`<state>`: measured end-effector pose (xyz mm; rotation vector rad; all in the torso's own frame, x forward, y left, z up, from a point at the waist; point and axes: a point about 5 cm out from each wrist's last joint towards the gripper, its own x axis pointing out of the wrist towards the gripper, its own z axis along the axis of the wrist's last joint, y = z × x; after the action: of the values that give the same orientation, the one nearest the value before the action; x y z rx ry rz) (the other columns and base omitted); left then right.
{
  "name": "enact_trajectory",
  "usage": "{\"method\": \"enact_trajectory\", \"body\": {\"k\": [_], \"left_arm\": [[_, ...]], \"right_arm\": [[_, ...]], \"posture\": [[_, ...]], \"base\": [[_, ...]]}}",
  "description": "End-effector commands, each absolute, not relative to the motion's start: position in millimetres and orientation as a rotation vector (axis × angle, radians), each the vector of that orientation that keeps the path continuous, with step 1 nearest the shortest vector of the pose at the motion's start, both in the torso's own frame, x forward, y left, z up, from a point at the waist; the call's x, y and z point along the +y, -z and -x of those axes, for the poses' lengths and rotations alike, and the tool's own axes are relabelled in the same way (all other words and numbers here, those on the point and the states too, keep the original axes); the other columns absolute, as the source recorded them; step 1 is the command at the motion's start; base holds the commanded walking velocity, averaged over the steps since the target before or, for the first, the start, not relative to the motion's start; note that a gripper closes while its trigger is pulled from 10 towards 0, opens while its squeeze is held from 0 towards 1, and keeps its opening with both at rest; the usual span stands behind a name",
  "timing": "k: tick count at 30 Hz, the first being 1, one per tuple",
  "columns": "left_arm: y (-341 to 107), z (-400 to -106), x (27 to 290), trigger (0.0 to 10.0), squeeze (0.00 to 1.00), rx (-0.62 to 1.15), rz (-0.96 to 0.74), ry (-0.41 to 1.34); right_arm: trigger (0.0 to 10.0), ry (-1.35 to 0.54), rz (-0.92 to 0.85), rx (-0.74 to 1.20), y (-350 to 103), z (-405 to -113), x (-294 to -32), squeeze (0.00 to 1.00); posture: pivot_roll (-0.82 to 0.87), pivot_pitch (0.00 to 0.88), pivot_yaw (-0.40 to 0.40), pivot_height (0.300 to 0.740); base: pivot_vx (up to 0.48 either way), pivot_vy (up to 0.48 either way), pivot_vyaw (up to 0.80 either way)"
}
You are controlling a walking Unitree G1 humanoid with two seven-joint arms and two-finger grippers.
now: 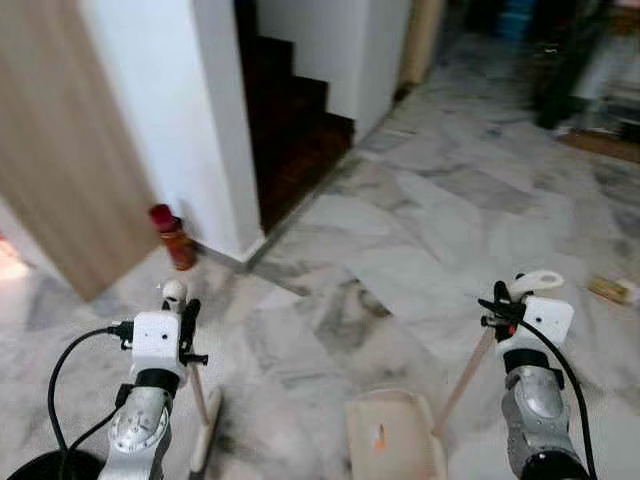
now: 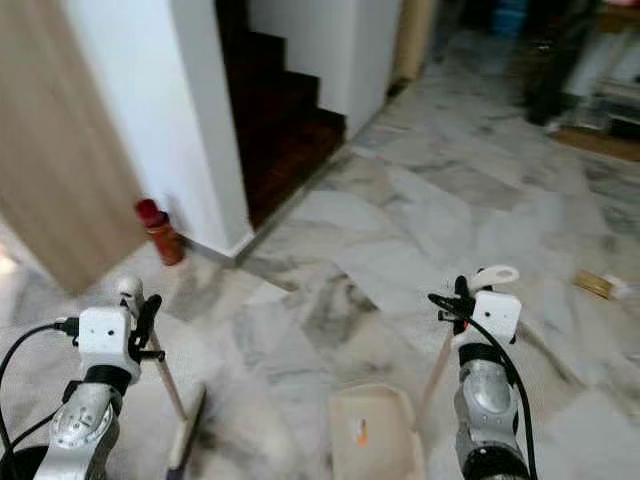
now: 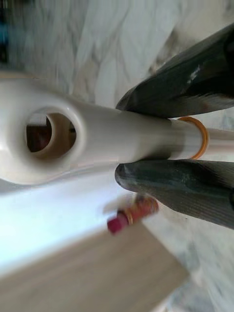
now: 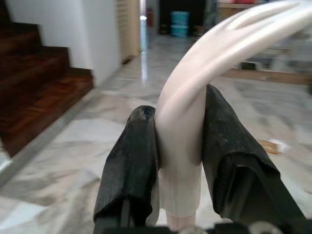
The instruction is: Sweep floor
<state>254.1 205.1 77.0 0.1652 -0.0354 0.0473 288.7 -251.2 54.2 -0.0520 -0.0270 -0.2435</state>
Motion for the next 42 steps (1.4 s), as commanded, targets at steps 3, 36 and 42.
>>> {"method": "enact_trajectory", "body": {"k": [3, 36, 42], "left_arm": [[-84.9, -256.6, 204.6, 10.0, 0.00, -0.074, -0.157, -0.048], [-85.0, -257.4, 209.3, 10.0, 0.00, -0.065, -0.103, -0.083], [-85.3, -258.2, 209.4, 10.0, 0.00, -0.066, -0.103, -0.081]], "right_arm": [[10.0, 0.243, 0.055, -0.072, -63.9, -294.0, -252.3, 0.00], [10.0, 0.225, 0.067, -0.094, -66.5, -296.2, -246.1, 0.00], [10.0, 0.225, 0.063, -0.093, -66.5, -296.3, -245.7, 0.00]], "posture": [[0.02, 0.000, 0.000, 0.740], [0.02, 0.000, -0.003, 0.740], [0.02, 0.000, -0.005, 0.740]], "base": [[0.000, 0.000, -0.80], [0.174, 0.000, -0.56], [0.252, 0.000, 0.00]]}}
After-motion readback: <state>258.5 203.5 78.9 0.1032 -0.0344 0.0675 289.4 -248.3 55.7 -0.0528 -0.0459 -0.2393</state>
